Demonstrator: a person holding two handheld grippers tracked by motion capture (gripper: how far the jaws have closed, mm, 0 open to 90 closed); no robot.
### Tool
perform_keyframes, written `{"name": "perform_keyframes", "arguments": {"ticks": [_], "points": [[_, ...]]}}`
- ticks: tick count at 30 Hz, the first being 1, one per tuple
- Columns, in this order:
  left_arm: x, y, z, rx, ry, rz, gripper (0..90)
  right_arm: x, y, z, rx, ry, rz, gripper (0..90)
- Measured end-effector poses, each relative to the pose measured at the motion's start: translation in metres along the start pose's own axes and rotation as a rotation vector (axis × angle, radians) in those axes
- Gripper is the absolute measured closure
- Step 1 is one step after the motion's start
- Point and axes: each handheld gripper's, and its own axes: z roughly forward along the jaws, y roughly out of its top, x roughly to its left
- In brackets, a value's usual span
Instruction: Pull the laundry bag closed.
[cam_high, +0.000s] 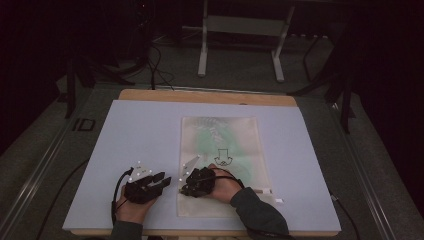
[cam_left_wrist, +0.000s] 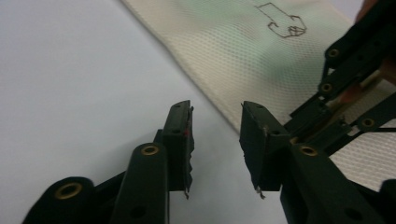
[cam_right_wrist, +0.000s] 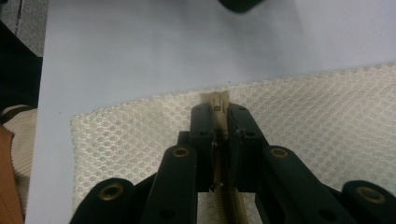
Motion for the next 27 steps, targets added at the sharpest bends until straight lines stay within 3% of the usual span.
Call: {"name": "perform_keyframes", "arguments": {"ticks": [5, 8, 15, 19, 27], "points": [[-0.007, 0.002, 0.009, 0.042, -0.01, 0.036, 80.6, 0.001, 0.0, 0.0, 0.002, -0.004, -0.006, 81.9], [-0.007, 0.003, 0.012, 0.048, -0.02, 0.036, 88.2, 0.002, -0.001, 0.0, -0.002, -0.011, -0.009, 81.9], [-0.007, 0.005, 0.016, 0.029, -0.06, 0.022, 89.0, 0.002, 0.0, 0.0, 0.001, -0.014, -0.013, 81.9], [-0.01, 0.006, 0.019, 0.035, -0.072, 0.037, 89.0, 0.003, -0.001, 0.0, -0.004, -0.018, -0.007, 81.9], [-0.014, 0.009, 0.028, 0.054, -0.066, 0.052, 88.8, 0.004, -0.001, 0.0, -0.004, -0.027, -0.01, 81.9]]}}
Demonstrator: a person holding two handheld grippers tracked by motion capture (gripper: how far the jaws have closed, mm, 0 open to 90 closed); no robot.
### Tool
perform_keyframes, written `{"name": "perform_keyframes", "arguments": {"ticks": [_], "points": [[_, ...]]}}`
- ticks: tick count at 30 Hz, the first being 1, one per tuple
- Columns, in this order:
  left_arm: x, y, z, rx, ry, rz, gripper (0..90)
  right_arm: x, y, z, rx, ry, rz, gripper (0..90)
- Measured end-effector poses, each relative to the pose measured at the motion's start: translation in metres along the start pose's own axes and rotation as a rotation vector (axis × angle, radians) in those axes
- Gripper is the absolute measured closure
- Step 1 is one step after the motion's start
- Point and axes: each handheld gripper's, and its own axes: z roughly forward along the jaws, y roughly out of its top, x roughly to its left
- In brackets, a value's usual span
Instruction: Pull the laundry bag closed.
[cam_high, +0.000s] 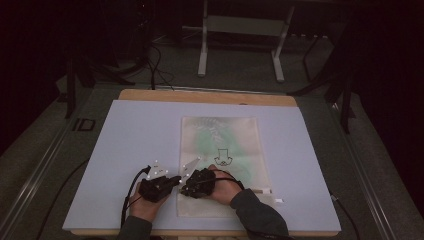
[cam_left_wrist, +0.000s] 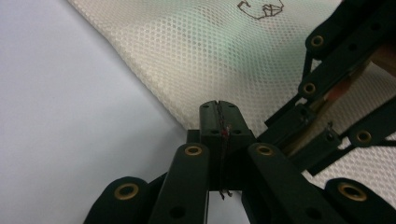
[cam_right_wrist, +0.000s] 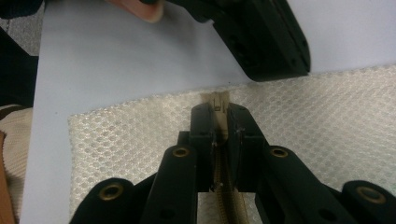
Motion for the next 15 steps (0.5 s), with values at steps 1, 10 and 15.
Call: {"name": "perform_keyframes", "arguments": {"ticks": [1, 10, 15], "points": [[0.0, 0.0, 0.001, 0.001, 0.003, 0.001, 88.8, 0.0, 0.0, 0.0, 0.0, 0.0, 0.001, 81.9], [-0.004, 0.001, 0.011, 0.059, 0.003, 0.017, 88.4, 0.0, -0.001, 0.0, -0.003, -0.006, -0.006, 81.9], [-0.004, 0.0, 0.011, 0.08, -0.003, 0.011, 89.1, 0.002, 0.0, 0.0, 0.008, -0.012, -0.021, 82.0]]}}
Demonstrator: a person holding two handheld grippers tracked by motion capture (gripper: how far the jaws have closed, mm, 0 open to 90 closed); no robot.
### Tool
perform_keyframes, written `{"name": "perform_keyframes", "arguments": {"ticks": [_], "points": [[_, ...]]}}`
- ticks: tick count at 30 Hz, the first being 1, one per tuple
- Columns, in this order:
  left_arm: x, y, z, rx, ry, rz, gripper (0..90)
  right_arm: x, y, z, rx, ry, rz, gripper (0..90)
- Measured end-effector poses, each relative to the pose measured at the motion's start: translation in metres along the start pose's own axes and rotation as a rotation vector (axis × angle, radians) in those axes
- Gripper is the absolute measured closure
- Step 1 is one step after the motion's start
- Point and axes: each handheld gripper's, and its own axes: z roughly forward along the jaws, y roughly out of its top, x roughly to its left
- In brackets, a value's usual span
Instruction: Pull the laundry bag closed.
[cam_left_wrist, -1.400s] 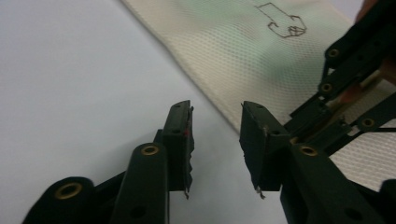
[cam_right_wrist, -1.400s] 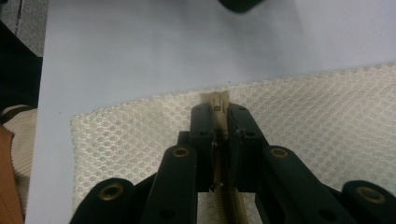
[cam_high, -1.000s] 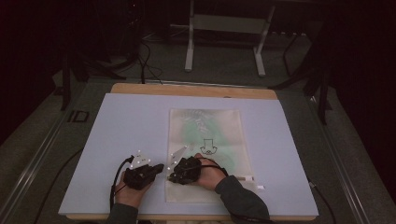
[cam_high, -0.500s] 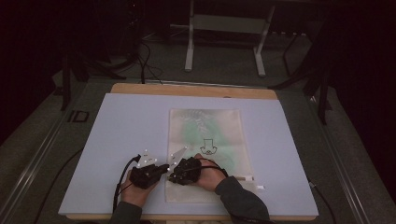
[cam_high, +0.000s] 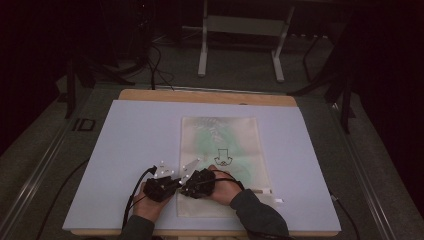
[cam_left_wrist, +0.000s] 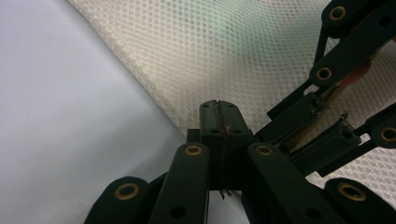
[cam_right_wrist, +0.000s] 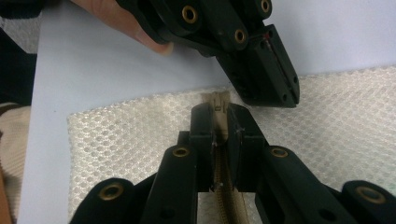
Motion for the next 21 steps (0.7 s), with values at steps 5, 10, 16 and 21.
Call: {"name": "perform_keyframes", "arguments": {"ticks": [5, 10, 16, 21], "points": [[-0.0013, -0.0001, -0.0013, 0.009, -0.004, -0.003, 89.2, -0.0001, 0.0008, 0.0001, 0.005, -0.001, -0.006, 82.0], [-0.0017, -0.0015, -0.0022, 0.012, -0.004, -0.017, 89.4, -0.001, -0.0017, -0.0002, -0.013, 0.009, 0.01, 82.1], [-0.0054, 0.0011, -0.0012, 0.036, 0.024, 0.017, 89.8, -0.0019, -0.0023, -0.0005, -0.014, 0.01, 0.005, 82.2], [-0.0041, 0.001, -0.001, 0.037, 0.018, 0.008, 89.9, -0.0034, -0.0036, -0.0023, -0.007, 0.016, 0.007, 82.3]]}}
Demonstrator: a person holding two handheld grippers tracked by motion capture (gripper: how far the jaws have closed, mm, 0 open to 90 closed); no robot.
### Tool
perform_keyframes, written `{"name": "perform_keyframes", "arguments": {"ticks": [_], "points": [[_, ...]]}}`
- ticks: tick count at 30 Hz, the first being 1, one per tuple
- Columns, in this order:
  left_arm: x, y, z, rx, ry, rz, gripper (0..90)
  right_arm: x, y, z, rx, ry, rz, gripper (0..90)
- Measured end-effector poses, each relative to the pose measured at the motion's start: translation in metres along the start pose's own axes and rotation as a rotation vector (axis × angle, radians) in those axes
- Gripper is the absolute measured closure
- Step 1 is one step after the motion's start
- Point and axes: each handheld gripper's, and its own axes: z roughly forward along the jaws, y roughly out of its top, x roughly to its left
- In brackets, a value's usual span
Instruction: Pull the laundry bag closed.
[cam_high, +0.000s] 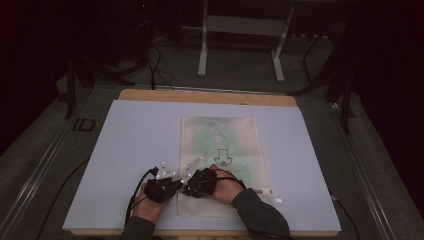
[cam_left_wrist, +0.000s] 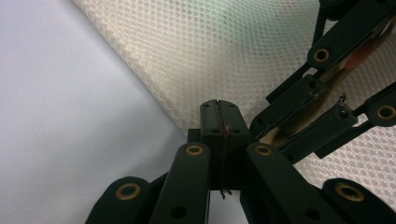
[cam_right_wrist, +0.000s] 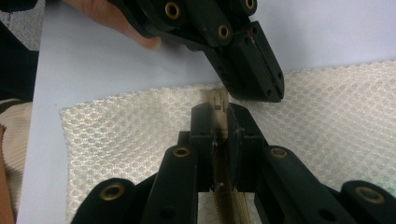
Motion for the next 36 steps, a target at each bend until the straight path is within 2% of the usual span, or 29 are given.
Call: {"name": "perform_keyframes", "arguments": {"ticks": [9, 14, 19, 21, 22, 27, 30, 36], "points": [[-0.001, 0.0, 0.0, 0.004, 0.006, 0.004, 90.0, -0.002, -0.003, -0.004, 0.021, 0.005, -0.009, 82.5], [-0.001, 0.0, 0.0, -0.001, 0.008, 0.003, 89.8, -0.004, -0.011, -0.009, 0.02, 0.01, 0.01, 82.4], [-0.003, -0.001, -0.001, -0.011, 0.015, 0.02, 89.6, -0.004, -0.01, -0.008, 0.02, 0.007, 0.001, 82.3], [-0.002, -0.001, -0.002, -0.012, 0.009, 0.016, 89.4, -0.004, -0.01, -0.008, 0.018, 0.006, 0.002, 82.3], [-0.002, -0.002, -0.005, -0.021, 0.005, -0.003, 89.4, -0.004, -0.01, -0.008, 0.017, 0.004, 0.004, 82.3], [-0.003, -0.005, -0.013, -0.044, -0.005, -0.02, 89.0, -0.002, -0.008, -0.006, 0.015, -0.013, 0.004, 82.3], [-0.002, -0.006, -0.015, -0.058, -0.026, -0.032, 88.8, -0.001, -0.008, -0.006, 0.013, -0.023, 0.003, 82.3], [-0.005, -0.006, -0.013, -0.05, -0.037, -0.02, 88.3, -0.002, -0.007, -0.005, 0.003, -0.032, 0.009, 82.3]]}}
